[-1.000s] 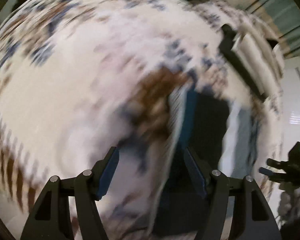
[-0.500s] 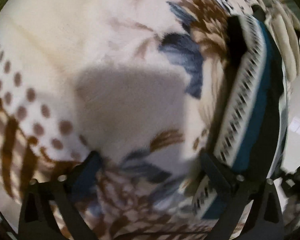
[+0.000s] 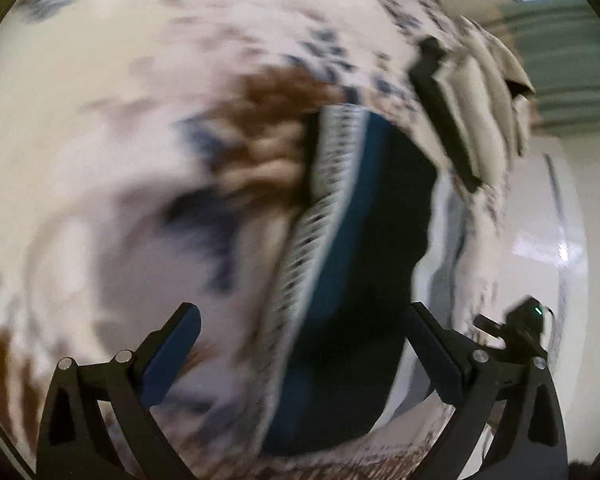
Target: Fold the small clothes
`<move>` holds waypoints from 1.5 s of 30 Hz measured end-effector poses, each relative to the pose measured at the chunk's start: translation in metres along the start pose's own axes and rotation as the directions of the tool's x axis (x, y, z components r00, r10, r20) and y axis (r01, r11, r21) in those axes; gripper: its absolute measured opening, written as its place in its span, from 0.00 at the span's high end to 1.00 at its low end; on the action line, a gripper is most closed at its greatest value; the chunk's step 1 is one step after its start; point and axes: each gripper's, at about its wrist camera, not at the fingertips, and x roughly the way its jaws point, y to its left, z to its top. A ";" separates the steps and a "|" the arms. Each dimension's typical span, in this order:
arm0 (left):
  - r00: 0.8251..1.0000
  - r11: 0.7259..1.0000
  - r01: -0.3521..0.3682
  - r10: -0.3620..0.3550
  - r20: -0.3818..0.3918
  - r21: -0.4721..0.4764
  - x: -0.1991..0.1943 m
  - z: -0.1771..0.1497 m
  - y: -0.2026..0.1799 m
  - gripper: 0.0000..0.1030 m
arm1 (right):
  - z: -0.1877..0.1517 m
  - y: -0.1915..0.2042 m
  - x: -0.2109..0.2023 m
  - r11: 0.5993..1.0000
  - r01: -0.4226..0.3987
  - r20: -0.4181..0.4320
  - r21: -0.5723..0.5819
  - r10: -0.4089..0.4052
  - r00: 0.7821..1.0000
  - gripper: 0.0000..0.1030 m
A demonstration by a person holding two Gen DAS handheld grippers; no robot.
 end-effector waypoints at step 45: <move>0.926 0.828 0.377 -0.330 -0.183 0.416 -0.017 0.313 -0.378 0.68 | 0.178 0.211 -0.181 0.936 -0.298 0.300 -0.186 0.343 0.890 0.71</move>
